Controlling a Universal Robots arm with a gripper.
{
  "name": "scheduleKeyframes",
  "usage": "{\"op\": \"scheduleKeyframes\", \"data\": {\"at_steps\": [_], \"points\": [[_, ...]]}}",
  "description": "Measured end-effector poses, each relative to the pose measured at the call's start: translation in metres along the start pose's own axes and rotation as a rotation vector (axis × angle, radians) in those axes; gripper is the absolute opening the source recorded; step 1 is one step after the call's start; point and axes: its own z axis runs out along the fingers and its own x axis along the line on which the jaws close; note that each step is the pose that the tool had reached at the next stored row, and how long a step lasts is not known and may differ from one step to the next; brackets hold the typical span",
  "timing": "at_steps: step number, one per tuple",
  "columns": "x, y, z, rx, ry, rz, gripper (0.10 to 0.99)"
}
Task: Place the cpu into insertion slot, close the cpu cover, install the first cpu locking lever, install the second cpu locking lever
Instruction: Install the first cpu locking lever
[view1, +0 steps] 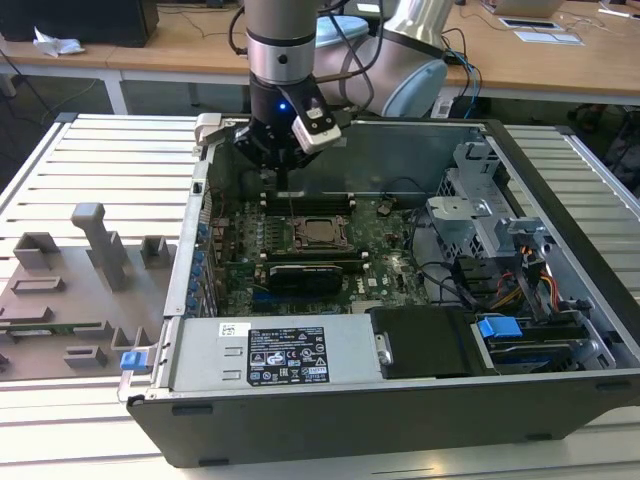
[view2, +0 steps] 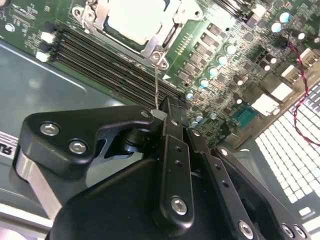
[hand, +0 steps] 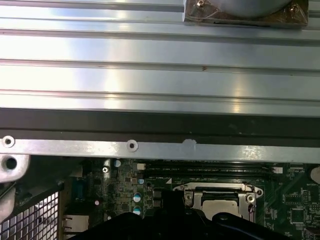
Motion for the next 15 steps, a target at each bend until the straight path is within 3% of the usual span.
{"op": "scheduleKeyframes", "data": {"at_steps": [6,11,15], "points": [[-0.0080,-0.0003,0.0002,0.000,0.0000,0.000,0.110],[-0.0214,-0.0007,0.0004,0.001,0.0001,0.000,0.110],[-0.0267,-0.0009,0.0005,0.001,0.0002,0.000,0.110]]}}
